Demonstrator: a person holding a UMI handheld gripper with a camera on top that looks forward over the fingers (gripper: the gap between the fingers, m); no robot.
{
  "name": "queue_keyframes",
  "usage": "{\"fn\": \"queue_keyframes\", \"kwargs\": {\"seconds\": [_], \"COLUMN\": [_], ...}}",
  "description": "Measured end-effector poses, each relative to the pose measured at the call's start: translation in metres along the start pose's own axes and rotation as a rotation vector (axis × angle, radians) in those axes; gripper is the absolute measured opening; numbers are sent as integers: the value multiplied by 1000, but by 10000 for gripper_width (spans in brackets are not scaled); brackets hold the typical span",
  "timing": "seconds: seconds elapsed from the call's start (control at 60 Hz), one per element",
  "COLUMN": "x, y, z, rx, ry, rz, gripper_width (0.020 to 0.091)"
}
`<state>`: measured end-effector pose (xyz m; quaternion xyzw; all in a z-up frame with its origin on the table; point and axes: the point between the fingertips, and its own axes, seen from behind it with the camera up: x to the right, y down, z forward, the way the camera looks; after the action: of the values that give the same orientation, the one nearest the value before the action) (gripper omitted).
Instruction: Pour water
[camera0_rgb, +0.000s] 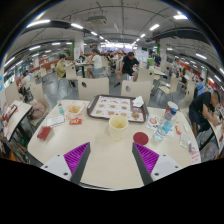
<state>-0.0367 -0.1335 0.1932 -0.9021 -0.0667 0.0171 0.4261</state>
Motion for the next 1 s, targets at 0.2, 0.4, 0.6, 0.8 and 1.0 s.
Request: {"fn": "queue_keyframes", "kwargs": {"seconds": [0.2,0.4,0.6,0.8,1.0], "x": [43,131,228,276,287], "y": [7,11,19,4,-17], "z": [13,33,78,157,229], "rx": [6,86,153,191,225], "ry": [37,95,139,101,62], "rz": [35,88,116,132,129], "gripper_width": [851,852,852,844,820]}}
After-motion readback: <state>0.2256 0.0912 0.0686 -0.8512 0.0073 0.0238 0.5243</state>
